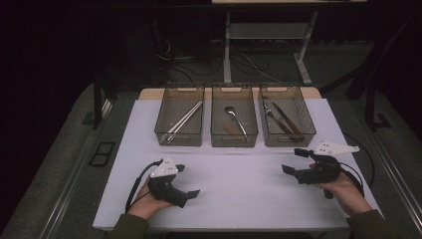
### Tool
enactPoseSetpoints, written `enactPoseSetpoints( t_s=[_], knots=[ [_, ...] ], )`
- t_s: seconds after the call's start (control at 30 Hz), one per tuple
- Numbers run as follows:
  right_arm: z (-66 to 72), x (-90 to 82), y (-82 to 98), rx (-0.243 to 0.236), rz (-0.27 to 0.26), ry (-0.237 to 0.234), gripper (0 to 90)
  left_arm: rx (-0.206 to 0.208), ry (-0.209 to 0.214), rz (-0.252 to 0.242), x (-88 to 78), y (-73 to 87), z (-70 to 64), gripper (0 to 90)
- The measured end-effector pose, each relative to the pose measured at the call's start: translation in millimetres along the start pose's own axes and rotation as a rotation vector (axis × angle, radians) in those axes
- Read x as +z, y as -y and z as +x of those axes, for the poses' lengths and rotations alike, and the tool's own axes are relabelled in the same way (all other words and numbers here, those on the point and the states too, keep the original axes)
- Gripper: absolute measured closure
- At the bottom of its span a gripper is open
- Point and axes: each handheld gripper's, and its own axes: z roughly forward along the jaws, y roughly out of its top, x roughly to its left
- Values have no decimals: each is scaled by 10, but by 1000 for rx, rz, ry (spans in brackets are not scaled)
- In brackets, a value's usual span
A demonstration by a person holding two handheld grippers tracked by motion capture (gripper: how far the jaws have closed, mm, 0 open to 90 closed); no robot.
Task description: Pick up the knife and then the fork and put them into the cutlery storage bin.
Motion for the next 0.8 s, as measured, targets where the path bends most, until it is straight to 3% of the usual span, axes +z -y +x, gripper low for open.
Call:
enactPoseSetpoints(
  t_s=[0.33, 0.5, 0.8],
  knots=[
    [133, 25, 229, -10, 15, -39, 164, 1, 1, 1, 1, 3, -2, 0],
    [226, 68, 333, -23, 53, -49, 128, -2, 0, -1, 0, 6, -7, 0],
    [285, 53, 371, -39, 61, -57, 129, -1, 2, 1, 3, 9, -22, 0]
  ],
)
